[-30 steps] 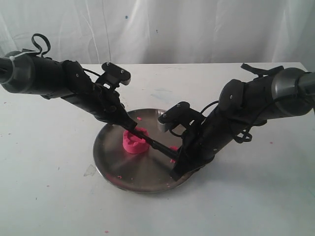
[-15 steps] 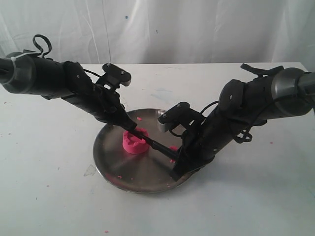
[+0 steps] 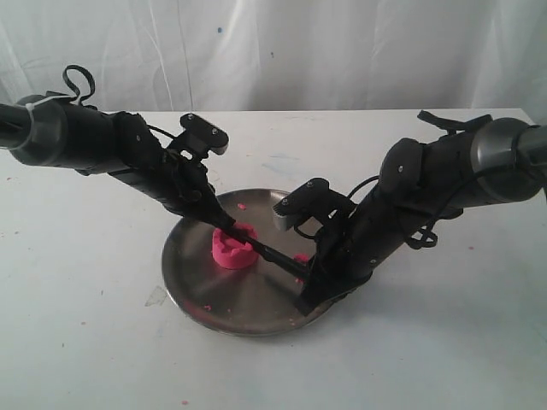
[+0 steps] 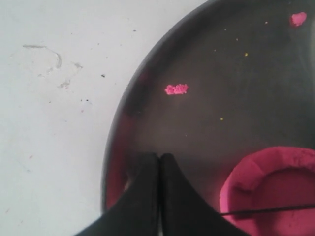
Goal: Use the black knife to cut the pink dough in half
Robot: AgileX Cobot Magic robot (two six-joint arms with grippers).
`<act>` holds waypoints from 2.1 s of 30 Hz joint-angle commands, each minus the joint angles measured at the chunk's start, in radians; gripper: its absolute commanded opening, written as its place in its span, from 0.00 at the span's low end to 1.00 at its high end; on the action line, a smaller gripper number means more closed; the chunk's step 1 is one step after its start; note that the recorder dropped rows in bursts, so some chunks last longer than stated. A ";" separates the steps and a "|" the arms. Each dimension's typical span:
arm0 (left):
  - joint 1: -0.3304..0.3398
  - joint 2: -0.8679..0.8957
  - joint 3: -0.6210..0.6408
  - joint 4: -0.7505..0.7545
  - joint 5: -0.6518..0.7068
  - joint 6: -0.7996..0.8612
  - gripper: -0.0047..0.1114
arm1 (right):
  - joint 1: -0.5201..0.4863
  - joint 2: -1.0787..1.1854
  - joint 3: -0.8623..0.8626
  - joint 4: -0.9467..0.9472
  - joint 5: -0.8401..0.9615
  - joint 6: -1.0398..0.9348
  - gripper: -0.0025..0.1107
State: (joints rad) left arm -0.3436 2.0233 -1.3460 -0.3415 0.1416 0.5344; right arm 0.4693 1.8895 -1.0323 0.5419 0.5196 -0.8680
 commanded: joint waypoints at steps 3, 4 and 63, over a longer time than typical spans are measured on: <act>0.004 -0.058 0.006 0.001 0.041 -0.001 0.04 | 0.001 -0.002 -0.002 0.007 -0.010 0.017 0.02; 0.004 -0.060 0.006 0.001 0.043 -0.001 0.04 | 0.001 -0.002 -0.002 0.007 -0.010 0.017 0.02; 0.004 -0.412 0.006 0.141 0.721 -0.232 0.04 | 0.001 -0.002 -0.004 0.007 -0.013 0.017 0.02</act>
State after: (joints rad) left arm -0.3382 1.6467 -1.3436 -0.2121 0.7268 0.3224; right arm 0.4693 1.8895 -1.0346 0.5485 0.5191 -0.8519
